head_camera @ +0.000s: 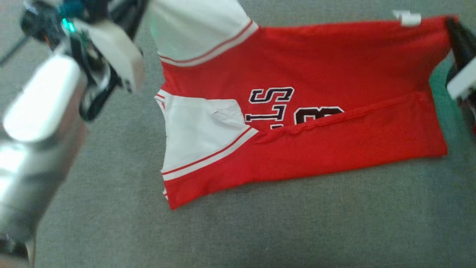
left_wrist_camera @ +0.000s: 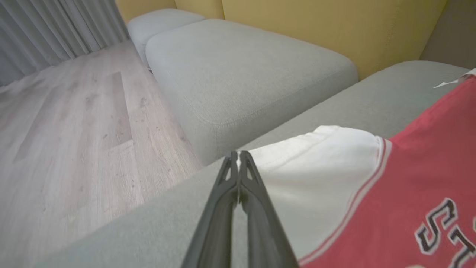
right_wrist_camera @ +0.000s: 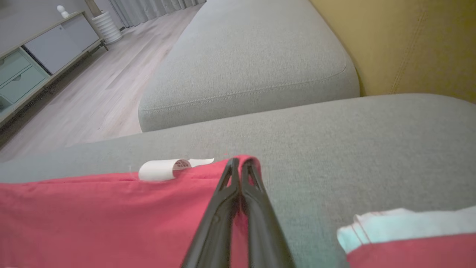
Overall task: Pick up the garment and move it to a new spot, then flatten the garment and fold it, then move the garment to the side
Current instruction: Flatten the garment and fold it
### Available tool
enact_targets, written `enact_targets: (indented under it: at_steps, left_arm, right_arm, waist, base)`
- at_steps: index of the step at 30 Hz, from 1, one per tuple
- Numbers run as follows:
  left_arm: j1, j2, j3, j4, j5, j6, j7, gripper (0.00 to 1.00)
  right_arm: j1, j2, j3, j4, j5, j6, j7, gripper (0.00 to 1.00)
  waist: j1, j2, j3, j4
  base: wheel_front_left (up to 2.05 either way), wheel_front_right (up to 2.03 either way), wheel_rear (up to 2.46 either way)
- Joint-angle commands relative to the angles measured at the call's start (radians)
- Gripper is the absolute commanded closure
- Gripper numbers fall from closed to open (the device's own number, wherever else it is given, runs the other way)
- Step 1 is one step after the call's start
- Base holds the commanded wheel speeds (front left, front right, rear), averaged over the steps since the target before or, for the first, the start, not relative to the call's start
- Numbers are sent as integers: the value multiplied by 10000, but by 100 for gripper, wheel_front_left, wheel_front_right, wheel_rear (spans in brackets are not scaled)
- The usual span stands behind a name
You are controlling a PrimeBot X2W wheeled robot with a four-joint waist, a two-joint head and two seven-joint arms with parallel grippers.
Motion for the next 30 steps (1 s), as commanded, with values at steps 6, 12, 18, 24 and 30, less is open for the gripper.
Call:
enact_targets:
  at_steps: [6,12,18,24,30]
  left_arm:
    - [1338,676,424,-963,-456,314,-435,100]
    - [3050,1081,289,-2276,-660,777,-665,100]
    - [4964,1512,133,-3774,-1067,1349,-711,100]
    - [6324,1288,106,-4008,-1521,1773,-1246,100]
    - [7013,643,270,-3399,-1565,2205,-2509,0]
  right_arm:
    - [1338,-730,93,-782,506,-7,-241,100]
    - [2642,-1118,-119,-1262,689,-7,-573,100]
    - [4052,-1235,-516,-1627,582,-7,-803,100]
    - [5107,-835,-1143,-1620,543,-7,-1026,66]
    - [5629,-139,-1941,-1179,218,-7,-1745,0]
  waist:
    - [1,0,-538,436]
    - [1,0,-902,631]
    - [1,0,-1129,764]
    - [1,0,-1171,821]
    - [1,0,-1363,889]
  base:
    - [0,0,0]
    - [0,0,0]
    - [0,0,0]
    - [0,0,0]
    - [0,0,0]
